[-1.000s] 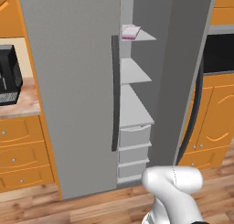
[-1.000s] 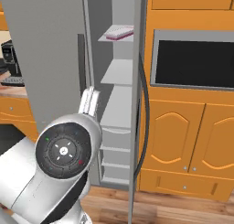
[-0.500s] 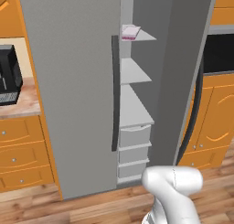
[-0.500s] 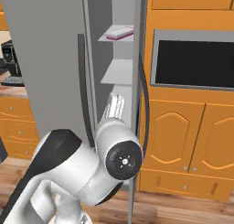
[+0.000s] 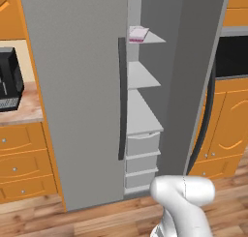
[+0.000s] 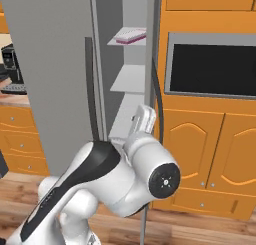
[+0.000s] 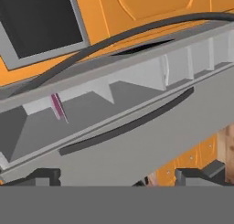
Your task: The ice cube tray has been filled with water. Take the tray and place it in the freezer to make ice. Close the freezer door after placing the tray.
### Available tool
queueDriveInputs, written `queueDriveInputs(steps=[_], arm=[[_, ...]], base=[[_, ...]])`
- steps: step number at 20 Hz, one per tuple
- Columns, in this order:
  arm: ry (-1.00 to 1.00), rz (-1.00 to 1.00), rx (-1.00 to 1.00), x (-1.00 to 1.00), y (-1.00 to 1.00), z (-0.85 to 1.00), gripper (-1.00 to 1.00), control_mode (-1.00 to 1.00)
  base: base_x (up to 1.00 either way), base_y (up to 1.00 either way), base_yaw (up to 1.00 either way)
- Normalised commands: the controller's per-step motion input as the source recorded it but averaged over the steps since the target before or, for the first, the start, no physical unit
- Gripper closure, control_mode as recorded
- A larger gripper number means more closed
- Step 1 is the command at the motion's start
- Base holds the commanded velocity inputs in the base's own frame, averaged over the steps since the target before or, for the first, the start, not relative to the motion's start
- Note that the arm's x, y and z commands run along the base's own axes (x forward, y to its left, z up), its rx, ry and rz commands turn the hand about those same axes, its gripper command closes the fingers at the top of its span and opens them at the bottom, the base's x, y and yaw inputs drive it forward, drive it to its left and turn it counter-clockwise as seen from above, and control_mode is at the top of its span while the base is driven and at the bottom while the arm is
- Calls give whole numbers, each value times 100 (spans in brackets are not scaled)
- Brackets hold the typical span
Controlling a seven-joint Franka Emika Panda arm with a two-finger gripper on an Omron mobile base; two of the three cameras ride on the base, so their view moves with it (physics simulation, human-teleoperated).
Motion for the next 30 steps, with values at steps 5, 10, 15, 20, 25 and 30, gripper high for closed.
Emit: queueDriveInputs(steps=[5, 10, 15, 20, 25, 30], arm=[[0, 8, 2, 30, -39, -8, -100, -100], [0, 11, 10, 50, -28, -24, -100, -100], [0, 13, 12, 55, -16, -25, -100, -100], [2, 11, 7, 46, -2, -23, -100, -100], [12, 8, 2, 36, 0, -21, -100, -100], [11, 2, 0, 35, 0, -22, -100, -100]], base=[[0, 0, 0], [0, 0, 0], [0, 0, 0], [0, 0, 0], [0, 0, 0], [0, 0, 0]])
